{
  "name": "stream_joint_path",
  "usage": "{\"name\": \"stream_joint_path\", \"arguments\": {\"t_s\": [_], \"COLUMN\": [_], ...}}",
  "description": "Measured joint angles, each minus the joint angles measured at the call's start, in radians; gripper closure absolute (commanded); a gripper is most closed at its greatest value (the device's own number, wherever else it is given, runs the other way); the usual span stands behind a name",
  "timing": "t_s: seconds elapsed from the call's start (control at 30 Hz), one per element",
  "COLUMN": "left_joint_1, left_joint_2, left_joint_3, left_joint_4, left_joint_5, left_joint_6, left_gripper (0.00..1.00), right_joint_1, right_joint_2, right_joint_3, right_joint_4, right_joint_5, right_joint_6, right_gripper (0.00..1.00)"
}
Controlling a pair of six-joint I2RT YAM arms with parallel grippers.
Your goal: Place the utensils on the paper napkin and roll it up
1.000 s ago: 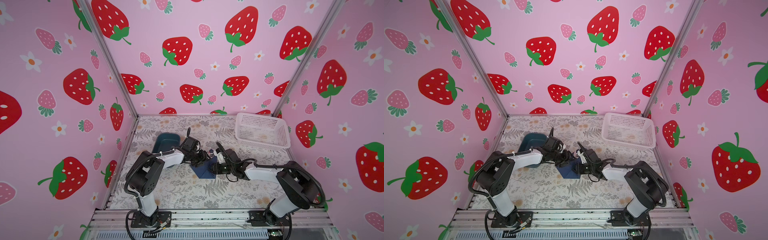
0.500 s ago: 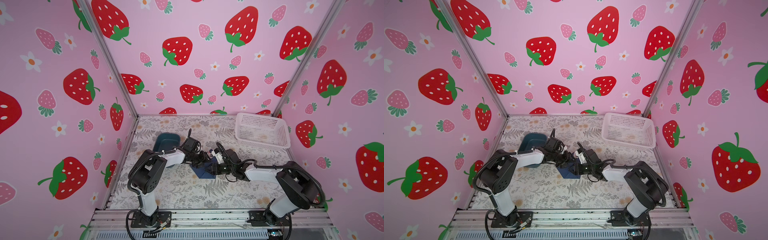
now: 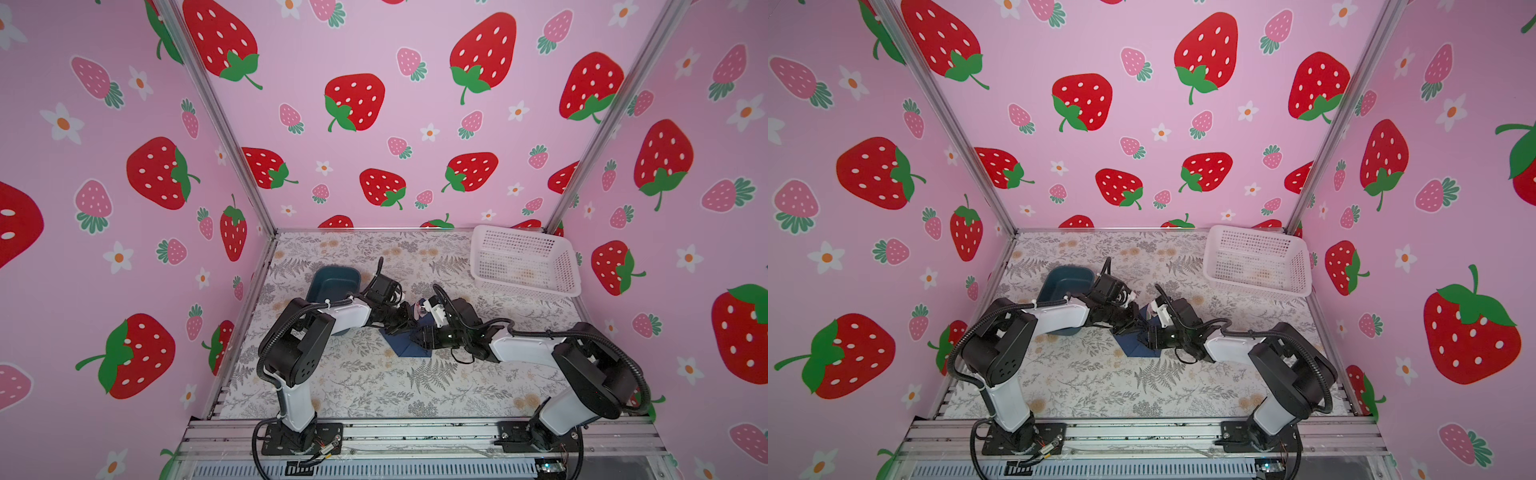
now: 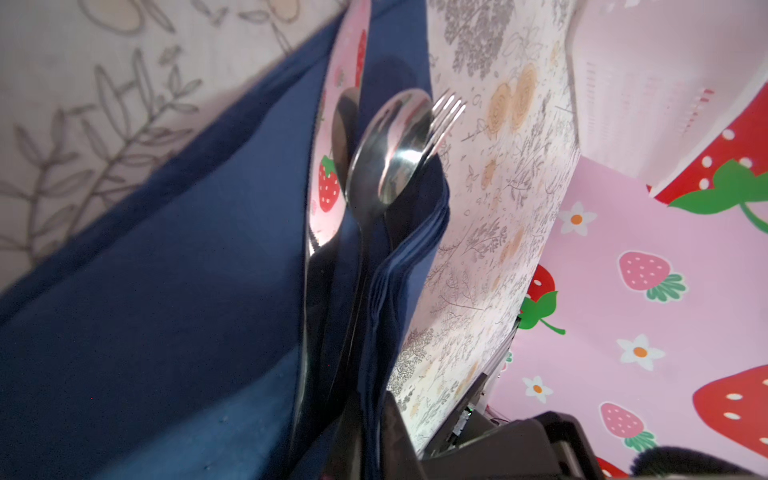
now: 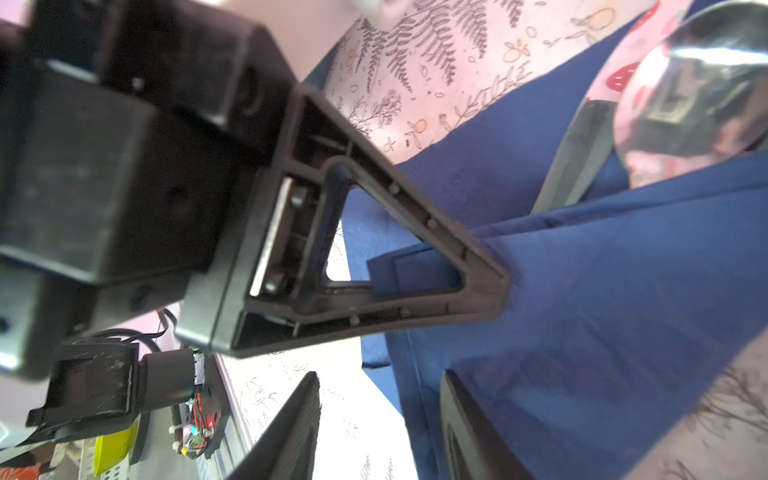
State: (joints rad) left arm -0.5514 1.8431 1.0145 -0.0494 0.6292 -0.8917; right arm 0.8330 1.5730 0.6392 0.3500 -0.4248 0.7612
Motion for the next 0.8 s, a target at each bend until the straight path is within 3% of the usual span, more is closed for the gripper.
{"name": "stream_joint_path", "arguments": {"t_s": [0.07,0.33,0.8], "left_joint_1": [0.0,0.0,-0.004], "left_joint_2": [0.0,-0.019,-0.063], "left_joint_3": [0.0,-0.01,-0.072], "left_joint_4": [0.0,0.001,0.006], "left_joint_5": [-0.001,-0.011,-0.051], "left_joint_6": [0.006,0.031,0.054], "left_gripper": [1.0,1.0,1.0], "right_joint_1": [-0.007,-0.116,-0.151], "right_joint_2": [-0.031,-0.201,-0.119], "right_joint_3": [-0.014,-0.12,-0.155], "right_joint_4": [-0.015,-0.012,-0.014], "right_joint_5": [0.026,0.105,0.085], "right_joint_6": [0.007,0.082,0.163], "right_gripper": [0.53,0.54,0.69]}}
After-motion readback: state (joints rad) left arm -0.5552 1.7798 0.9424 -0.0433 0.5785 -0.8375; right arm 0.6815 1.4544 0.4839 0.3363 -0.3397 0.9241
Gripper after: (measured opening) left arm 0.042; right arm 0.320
